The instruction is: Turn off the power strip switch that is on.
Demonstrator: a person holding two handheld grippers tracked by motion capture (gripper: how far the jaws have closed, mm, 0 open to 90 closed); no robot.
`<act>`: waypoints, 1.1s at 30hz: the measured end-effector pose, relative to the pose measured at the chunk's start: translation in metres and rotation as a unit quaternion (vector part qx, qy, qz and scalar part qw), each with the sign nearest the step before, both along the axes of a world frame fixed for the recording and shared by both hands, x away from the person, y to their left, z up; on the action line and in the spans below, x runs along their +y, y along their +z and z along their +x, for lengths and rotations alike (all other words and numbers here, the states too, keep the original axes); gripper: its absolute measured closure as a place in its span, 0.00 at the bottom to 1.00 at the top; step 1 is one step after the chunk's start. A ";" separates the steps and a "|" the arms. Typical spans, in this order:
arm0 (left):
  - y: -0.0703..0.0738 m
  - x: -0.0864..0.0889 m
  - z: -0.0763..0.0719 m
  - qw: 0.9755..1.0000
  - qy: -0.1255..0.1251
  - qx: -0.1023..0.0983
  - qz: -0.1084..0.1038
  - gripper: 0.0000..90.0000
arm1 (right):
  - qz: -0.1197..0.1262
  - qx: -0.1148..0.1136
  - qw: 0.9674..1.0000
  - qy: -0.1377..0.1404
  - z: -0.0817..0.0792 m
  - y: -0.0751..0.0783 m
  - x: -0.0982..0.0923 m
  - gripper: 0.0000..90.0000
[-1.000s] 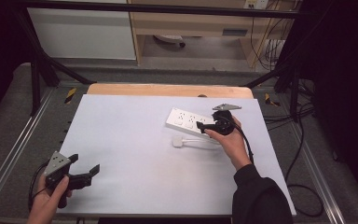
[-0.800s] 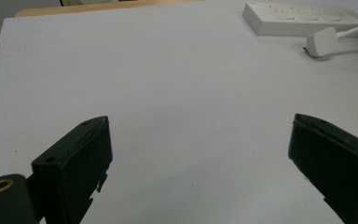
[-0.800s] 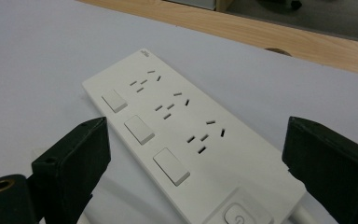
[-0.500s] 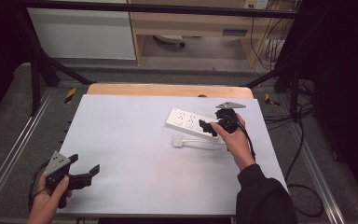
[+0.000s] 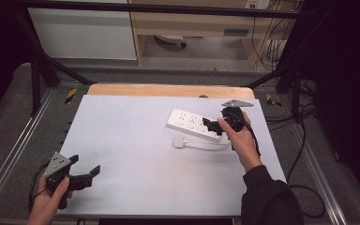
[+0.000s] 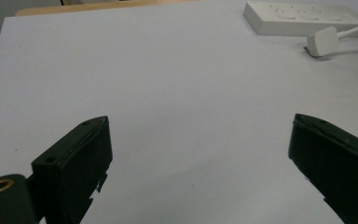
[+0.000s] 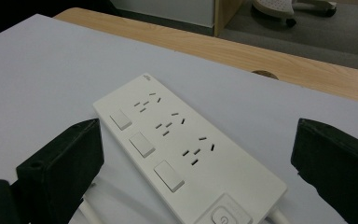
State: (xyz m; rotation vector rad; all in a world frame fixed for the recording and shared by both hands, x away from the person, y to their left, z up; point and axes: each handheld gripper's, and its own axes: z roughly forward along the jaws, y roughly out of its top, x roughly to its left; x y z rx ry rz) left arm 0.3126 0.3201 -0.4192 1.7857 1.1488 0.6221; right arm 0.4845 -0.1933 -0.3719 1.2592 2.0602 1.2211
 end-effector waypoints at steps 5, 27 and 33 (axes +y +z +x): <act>0.000 0.000 0.000 1.000 0.000 0.000 -0.001 0.07 | 0.005 -0.007 1.000 -0.003 -0.003 0.005 -0.006 0.03; 0.000 -0.001 0.000 1.000 -0.001 0.000 0.000 0.07 | 0.014 -0.031 0.999 -0.019 -0.017 0.019 -0.042 0.03; 0.000 -0.001 0.000 1.000 -0.002 0.000 0.001 0.07 | 0.017 -0.036 0.999 -0.024 -0.025 0.020 -0.051 0.03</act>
